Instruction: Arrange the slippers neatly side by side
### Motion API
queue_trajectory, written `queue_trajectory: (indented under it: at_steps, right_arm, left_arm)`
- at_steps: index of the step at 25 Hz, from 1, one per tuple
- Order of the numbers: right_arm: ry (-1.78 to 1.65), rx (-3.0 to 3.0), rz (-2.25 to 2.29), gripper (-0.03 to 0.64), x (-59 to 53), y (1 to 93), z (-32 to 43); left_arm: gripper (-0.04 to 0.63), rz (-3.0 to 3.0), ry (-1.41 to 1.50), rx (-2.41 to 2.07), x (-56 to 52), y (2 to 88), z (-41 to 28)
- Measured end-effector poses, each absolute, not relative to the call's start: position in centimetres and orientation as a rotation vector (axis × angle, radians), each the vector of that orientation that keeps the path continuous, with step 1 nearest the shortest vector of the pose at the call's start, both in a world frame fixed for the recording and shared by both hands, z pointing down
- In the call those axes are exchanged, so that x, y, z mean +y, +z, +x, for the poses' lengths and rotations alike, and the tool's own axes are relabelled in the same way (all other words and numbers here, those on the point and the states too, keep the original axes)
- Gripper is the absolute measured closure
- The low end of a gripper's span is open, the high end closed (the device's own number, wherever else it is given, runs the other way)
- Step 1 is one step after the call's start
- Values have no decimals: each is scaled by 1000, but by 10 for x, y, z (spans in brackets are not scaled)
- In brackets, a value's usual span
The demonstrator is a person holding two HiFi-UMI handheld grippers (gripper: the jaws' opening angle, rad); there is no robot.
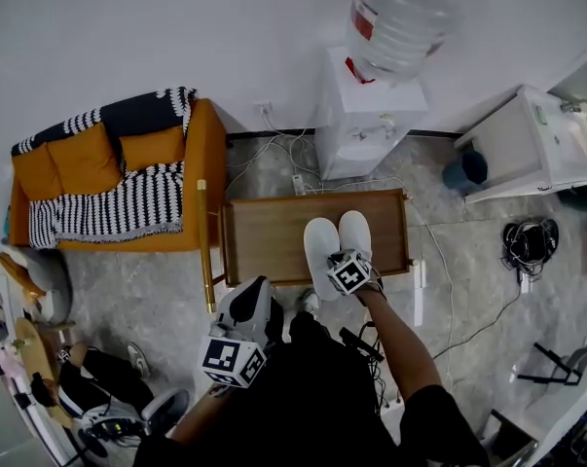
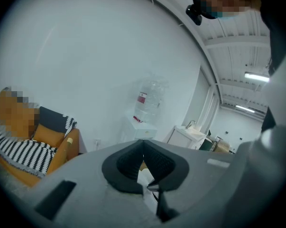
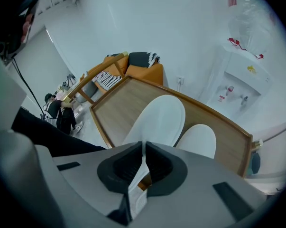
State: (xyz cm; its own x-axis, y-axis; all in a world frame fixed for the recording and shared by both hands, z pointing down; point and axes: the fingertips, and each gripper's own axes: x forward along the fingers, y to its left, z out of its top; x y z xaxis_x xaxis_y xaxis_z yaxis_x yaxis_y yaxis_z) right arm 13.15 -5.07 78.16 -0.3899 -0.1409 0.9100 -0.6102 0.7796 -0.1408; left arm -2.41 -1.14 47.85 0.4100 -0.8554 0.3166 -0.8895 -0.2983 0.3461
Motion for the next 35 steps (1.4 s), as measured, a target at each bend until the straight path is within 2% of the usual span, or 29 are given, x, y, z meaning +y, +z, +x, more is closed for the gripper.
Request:
queue_trajectory:
  at_steps: [35]
  right_arm:
    - [834, -1796, 817, 589, -81, 833, 153]
  left_arm:
    - [583, 2162, 150, -1471, -29, 491, -28]
